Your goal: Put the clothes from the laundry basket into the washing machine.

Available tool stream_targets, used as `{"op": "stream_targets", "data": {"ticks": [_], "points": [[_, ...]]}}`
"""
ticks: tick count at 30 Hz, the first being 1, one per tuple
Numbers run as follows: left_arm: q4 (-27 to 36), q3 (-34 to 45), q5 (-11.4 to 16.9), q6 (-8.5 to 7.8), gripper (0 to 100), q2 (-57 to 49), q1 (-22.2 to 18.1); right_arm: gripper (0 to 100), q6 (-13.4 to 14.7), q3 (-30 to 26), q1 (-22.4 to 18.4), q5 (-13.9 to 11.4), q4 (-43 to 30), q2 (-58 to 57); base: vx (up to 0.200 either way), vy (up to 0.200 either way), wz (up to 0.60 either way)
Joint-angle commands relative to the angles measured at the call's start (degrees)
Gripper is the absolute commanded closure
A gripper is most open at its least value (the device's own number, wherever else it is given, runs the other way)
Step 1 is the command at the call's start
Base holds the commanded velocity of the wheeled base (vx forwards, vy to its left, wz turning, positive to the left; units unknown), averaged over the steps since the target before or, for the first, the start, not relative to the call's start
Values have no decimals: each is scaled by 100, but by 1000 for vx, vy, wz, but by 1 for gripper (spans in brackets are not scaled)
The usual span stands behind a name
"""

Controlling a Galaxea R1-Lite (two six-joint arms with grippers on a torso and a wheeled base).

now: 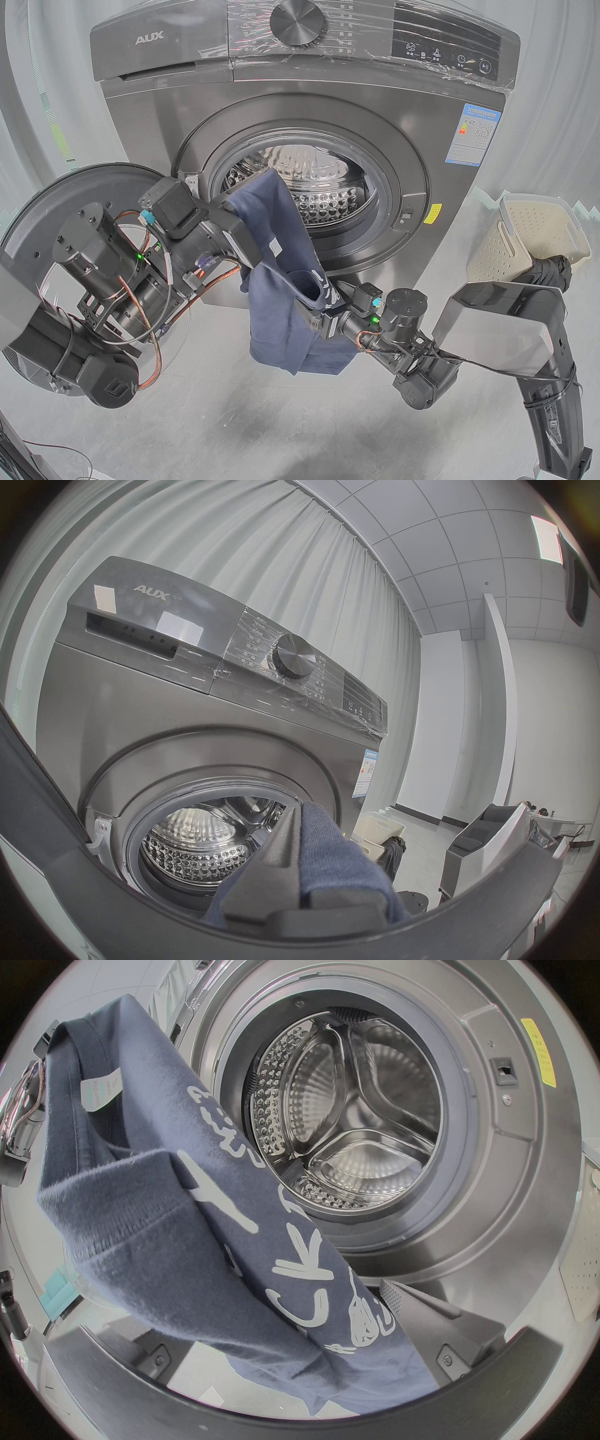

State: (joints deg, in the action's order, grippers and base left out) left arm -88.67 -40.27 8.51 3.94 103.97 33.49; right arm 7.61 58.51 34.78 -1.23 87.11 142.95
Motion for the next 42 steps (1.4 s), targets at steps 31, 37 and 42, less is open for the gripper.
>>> {"op": "stream_targets", "data": {"ticks": [31, 37, 42], "points": [[17, -8, 19, 54, 100, 123, -527, 100, 30, 64, -244, -334, 122, 93, 0, 0, 0], [26, 256, 133, 46, 100, 360, -615, 100, 13, -68, -384, -334, 122, -390, 0, 0, 0], [-1, 441, 336, 19, 100, 650, -782, 100, 22, -68, -314, -325, 122, -795, 0, 0, 0]]}}
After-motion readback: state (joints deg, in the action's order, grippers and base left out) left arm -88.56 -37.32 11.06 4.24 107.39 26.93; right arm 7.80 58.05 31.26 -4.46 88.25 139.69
